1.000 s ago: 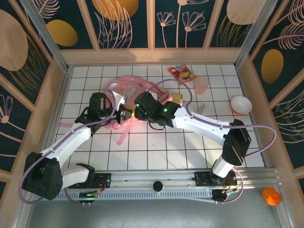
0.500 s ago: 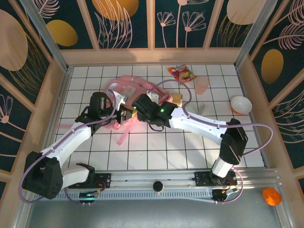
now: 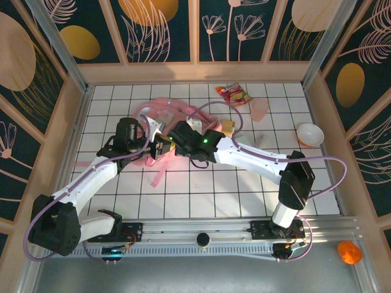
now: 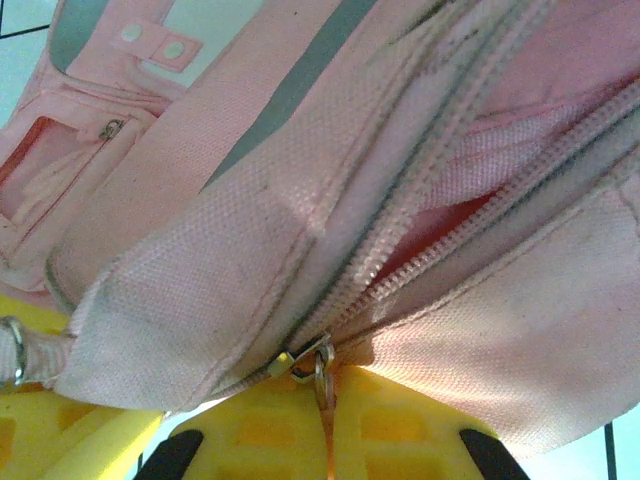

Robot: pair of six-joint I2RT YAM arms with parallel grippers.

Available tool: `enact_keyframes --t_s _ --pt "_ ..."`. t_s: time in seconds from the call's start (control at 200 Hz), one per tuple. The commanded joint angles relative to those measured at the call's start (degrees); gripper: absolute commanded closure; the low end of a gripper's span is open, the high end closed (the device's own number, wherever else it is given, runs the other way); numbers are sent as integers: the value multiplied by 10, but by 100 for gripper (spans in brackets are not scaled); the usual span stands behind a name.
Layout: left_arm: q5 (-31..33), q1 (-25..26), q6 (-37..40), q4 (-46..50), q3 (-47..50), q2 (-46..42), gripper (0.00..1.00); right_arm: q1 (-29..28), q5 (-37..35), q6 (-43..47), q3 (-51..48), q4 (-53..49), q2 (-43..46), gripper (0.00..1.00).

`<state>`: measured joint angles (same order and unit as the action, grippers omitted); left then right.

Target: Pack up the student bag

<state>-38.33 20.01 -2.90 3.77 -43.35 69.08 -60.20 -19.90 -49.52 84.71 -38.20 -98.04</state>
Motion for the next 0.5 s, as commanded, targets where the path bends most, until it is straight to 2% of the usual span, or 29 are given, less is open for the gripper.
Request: enact_keyframes --t_s 0.0,0.09,0.275,0.325,0.495 --pt "21 -7 32 34 -31 -9 100 41 -34 42 -25 -46 33 100" --pt "59 -7 65 61 -32 -8 100 69 6 99 -50 -27 63 100" --pt "113 -7 122 98 -32 -11 100 140 141 214 -116 43 132 100" --pt "118 -7 136 103 -31 -15 100 156 183 240 -131 66 143 100" --pt "109 -7 169 112 -22 -29 100 167 257 293 -166 118 144 100"
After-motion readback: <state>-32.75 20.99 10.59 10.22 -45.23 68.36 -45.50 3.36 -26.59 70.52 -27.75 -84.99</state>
